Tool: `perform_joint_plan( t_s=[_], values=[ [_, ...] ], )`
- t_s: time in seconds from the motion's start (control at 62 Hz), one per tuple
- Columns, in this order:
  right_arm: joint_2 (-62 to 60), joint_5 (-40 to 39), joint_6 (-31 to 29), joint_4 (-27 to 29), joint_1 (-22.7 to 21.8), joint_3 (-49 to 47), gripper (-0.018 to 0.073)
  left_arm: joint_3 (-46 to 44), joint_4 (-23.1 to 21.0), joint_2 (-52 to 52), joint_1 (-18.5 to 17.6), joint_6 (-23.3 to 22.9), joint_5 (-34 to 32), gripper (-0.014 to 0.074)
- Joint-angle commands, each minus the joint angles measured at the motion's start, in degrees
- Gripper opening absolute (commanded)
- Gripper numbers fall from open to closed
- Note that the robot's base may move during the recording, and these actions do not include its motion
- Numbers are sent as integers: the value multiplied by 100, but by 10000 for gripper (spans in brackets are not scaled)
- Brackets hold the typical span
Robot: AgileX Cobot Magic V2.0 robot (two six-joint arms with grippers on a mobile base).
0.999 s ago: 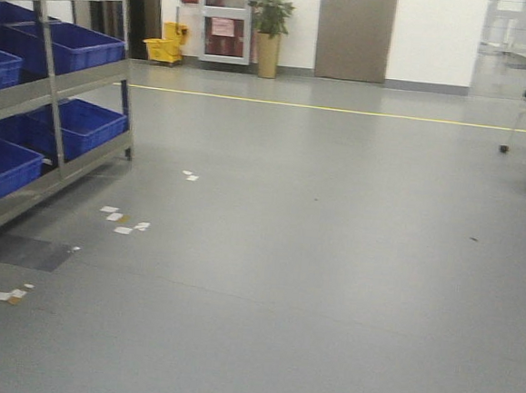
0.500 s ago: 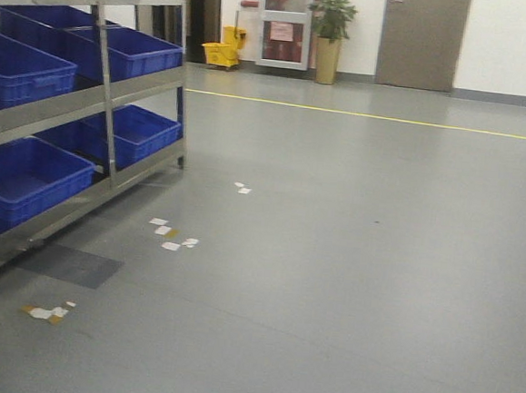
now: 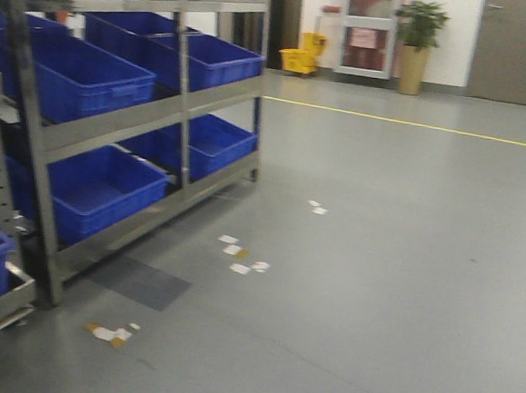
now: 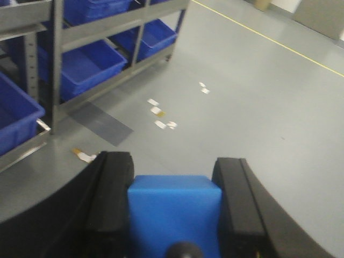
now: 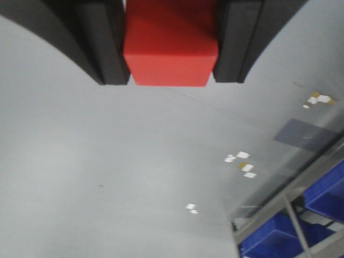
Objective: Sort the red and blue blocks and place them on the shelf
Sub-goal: 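Drive the base along the aisle toward the bin shelves, then turn and approach the shelf of blue bins holding both cubes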
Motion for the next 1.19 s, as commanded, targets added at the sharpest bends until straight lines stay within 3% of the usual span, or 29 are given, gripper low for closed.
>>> perform_joint_plan(
  t_s=[0.0,1.176],
  values=[
    [-7,-514,-44,-67,-30,-163,58,-162,-16,0,3,-31,-504,123],
    [-7,-514,-44,-67,-30,-163,58,-162,-16,0,3,-31,-504,123]
  ],
)
